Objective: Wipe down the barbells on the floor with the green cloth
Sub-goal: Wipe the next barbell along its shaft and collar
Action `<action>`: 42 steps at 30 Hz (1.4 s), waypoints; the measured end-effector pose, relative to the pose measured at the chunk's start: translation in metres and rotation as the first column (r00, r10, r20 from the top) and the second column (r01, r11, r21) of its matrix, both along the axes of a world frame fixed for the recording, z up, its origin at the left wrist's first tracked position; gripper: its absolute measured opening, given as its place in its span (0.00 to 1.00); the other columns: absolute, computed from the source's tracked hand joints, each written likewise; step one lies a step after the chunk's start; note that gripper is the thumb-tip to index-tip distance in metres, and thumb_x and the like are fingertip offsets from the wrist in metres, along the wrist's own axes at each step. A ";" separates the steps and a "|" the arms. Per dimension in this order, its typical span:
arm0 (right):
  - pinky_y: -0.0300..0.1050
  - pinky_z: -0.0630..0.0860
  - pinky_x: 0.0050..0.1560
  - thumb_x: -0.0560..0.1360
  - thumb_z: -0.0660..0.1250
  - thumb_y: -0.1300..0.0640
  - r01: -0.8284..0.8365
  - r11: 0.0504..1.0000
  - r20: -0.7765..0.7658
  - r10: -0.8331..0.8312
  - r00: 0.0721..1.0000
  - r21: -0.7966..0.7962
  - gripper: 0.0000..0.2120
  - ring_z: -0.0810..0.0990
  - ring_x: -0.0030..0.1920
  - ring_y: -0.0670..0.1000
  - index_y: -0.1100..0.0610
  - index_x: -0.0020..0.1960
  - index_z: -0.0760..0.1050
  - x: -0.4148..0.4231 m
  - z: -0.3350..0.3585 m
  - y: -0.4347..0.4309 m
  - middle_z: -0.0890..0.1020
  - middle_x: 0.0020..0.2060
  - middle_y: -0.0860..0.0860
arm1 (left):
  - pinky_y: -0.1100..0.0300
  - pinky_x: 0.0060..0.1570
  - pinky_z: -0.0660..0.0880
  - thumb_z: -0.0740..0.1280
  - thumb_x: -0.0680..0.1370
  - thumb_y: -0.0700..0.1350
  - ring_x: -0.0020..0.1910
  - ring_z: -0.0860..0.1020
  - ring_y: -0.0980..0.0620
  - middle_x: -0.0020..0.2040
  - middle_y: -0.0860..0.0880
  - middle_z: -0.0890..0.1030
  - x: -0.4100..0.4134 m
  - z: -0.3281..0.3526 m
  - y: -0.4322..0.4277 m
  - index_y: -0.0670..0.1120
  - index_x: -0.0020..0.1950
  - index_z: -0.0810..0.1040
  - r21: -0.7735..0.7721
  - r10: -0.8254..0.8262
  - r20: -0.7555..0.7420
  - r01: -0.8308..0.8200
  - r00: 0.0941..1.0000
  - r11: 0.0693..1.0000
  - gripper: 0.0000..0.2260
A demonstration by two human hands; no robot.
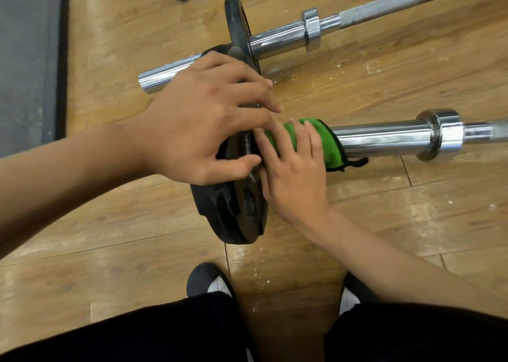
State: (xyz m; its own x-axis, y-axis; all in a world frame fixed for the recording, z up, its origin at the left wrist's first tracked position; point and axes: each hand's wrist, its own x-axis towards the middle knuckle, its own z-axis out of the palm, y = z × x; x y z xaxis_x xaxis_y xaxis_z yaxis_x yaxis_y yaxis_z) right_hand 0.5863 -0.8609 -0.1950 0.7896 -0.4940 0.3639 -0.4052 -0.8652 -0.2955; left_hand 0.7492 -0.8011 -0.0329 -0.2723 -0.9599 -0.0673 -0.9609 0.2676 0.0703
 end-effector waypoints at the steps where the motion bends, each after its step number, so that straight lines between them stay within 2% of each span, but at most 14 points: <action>1: 0.61 0.58 0.77 0.81 0.63 0.51 -0.054 0.998 -0.004 0.054 0.999 -0.036 0.24 0.70 0.72 0.66 0.57 0.76 0.72 0.001 -0.001 -0.001 0.72 0.75 0.60 | 0.39 0.70 0.67 0.60 0.78 0.61 0.71 0.75 0.41 0.67 0.48 0.81 0.001 0.000 0.001 0.45 0.61 0.84 -0.003 0.004 0.005 -0.004 1.000 1.000 0.24; 3: 0.60 0.59 0.77 0.84 0.62 0.50 -0.137 0.987 -0.032 0.135 0.990 -0.088 0.25 0.69 0.74 0.65 0.55 0.79 0.69 -0.010 -0.004 -0.016 0.71 0.76 0.59 | 0.39 0.69 0.67 0.60 0.78 0.61 0.70 0.76 0.40 0.67 0.48 0.81 0.003 0.000 0.003 0.45 0.61 0.84 -0.014 0.011 0.014 -0.011 1.000 1.000 0.25; 5: 0.59 0.59 0.77 0.85 0.60 0.48 -0.130 0.985 -0.047 0.125 0.991 -0.114 0.24 0.67 0.74 0.63 0.53 0.80 0.68 -0.037 -0.009 -0.041 0.70 0.77 0.60 | 0.38 0.68 0.68 0.60 0.78 0.61 0.70 0.76 0.40 0.66 0.47 0.82 0.004 -0.001 0.005 0.45 0.61 0.84 -0.020 0.016 0.009 -0.016 1.000 1.000 0.24; 9: 0.60 0.59 0.75 0.87 0.59 0.48 0.059 0.984 -0.010 -0.061 0.998 -0.168 0.22 0.65 0.73 0.62 0.54 0.79 0.69 -0.085 -0.017 -0.081 0.71 0.74 0.62 | 0.36 0.66 0.69 0.61 0.77 0.59 0.67 0.78 0.41 0.64 0.48 0.83 0.003 -0.003 0.003 0.45 0.59 0.85 -0.039 0.000 -0.019 0.000 1.000 0.999 0.23; 13: 0.63 0.54 0.79 0.86 0.59 0.49 0.284 0.956 0.074 -0.279 0.957 -0.073 0.22 0.64 0.75 0.62 0.53 0.78 0.70 -0.057 -0.021 -0.055 0.71 0.76 0.59 | 0.36 0.65 0.69 0.62 0.76 0.59 0.65 0.79 0.41 0.63 0.50 0.84 0.000 -0.002 -0.001 0.45 0.57 0.85 -0.030 -0.013 -0.010 0.013 1.000 0.999 0.22; 19: 0.62 0.59 0.77 0.88 0.56 0.50 0.033 0.989 0.001 -0.033 0.999 -0.142 0.23 0.67 0.76 0.63 0.51 0.82 0.64 -0.018 -0.018 -0.019 0.68 0.79 0.56 | 0.38 0.65 0.69 0.62 0.77 0.59 0.63 0.79 0.38 0.62 0.47 0.83 0.001 0.003 -0.001 0.44 0.58 0.85 -0.026 0.015 0.016 -0.015 1.000 1.000 0.23; 22: 0.58 0.52 0.80 0.85 0.62 0.50 -0.093 0.978 -0.080 0.079 0.994 -0.184 0.25 0.65 0.76 0.62 0.52 0.81 0.65 -0.050 -0.014 -0.053 0.68 0.78 0.59 | 0.39 0.65 0.69 0.62 0.77 0.59 0.59 0.79 0.38 0.61 0.47 0.83 0.002 0.001 0.005 0.44 0.56 0.85 -0.037 0.034 0.023 -0.034 0.999 0.999 0.22; 26: 0.59 0.56 0.78 0.86 0.59 0.49 0.126 0.987 -0.048 -0.131 0.990 -0.096 0.21 0.69 0.70 0.63 0.56 0.75 0.72 -0.091 -0.002 -0.087 0.74 0.71 0.60 | 0.38 0.67 0.68 0.63 0.76 0.58 0.57 0.79 0.39 0.60 0.49 0.84 -0.005 -0.002 0.007 0.44 0.54 0.85 -0.050 0.037 0.015 -0.037 0.999 0.998 0.21; 28: 0.62 0.59 0.76 0.84 0.60 0.51 0.281 0.960 -0.021 -0.281 0.959 -0.007 0.18 0.71 0.66 0.63 0.57 0.69 0.76 -0.080 0.005 -0.077 0.78 0.64 0.59 | 0.38 0.67 0.68 0.63 0.76 0.57 0.57 0.80 0.40 0.59 0.50 0.84 -0.011 -0.001 0.007 0.45 0.54 0.85 -0.051 0.034 0.017 -0.033 0.999 0.998 0.19; 30: 0.60 0.62 0.72 0.82 0.59 0.51 0.338 0.941 -0.040 -0.337 0.941 0.034 0.16 0.74 0.60 0.61 0.56 0.62 0.79 -0.052 0.016 -0.061 0.80 0.57 0.56 | 0.37 0.67 0.69 0.65 0.76 0.57 0.56 0.80 0.41 0.58 0.50 0.84 -0.018 -0.001 0.009 0.46 0.54 0.85 -0.055 0.041 0.028 -0.039 0.999 0.998 0.18; 34: 0.55 0.66 0.53 0.81 0.58 0.48 0.064 0.998 -0.126 -0.064 0.990 -0.003 0.16 0.75 0.50 0.59 0.55 0.58 0.78 -0.005 0.024 -0.022 0.80 0.51 0.55 | 0.39 0.67 0.69 0.65 0.76 0.58 0.54 0.80 0.41 0.56 0.50 0.85 -0.031 -0.001 0.024 0.46 0.52 0.86 -0.066 0.065 0.055 -0.061 0.996 0.996 0.18; 38: 0.57 0.70 0.54 0.85 0.55 0.45 -0.215 0.976 -0.212 0.205 0.956 -0.025 0.20 0.77 0.55 0.62 0.54 0.71 0.73 -0.022 0.025 -0.026 0.79 0.60 0.57 | 0.40 0.68 0.67 0.64 0.77 0.61 0.56 0.80 0.39 0.59 0.46 0.84 -0.040 -0.003 0.048 0.45 0.52 0.86 -0.022 0.040 0.103 -0.037 0.994 0.999 0.21; 40: 0.58 0.70 0.57 0.85 0.52 0.43 -0.230 0.973 -0.303 0.211 0.929 -0.027 0.23 0.77 0.58 0.62 0.51 0.74 0.69 -0.051 0.026 -0.045 0.78 0.65 0.57 | 0.39 0.69 0.66 0.63 0.77 0.62 0.62 0.79 0.38 0.64 0.43 0.82 -0.043 -0.003 0.059 0.44 0.55 0.85 0.024 -0.021 0.121 0.018 0.992 1.000 0.24; 42: 0.58 0.71 0.56 0.85 0.50 0.42 -0.090 0.996 -0.317 0.083 0.945 -0.010 0.23 0.79 0.56 0.63 0.52 0.73 0.71 -0.078 0.029 -0.067 0.80 0.62 0.57 | 0.38 0.70 0.66 0.64 0.77 0.62 0.70 0.76 0.38 0.71 0.39 0.78 -0.046 0.000 0.066 0.43 0.61 0.84 0.052 -0.101 0.091 0.096 0.991 0.994 0.26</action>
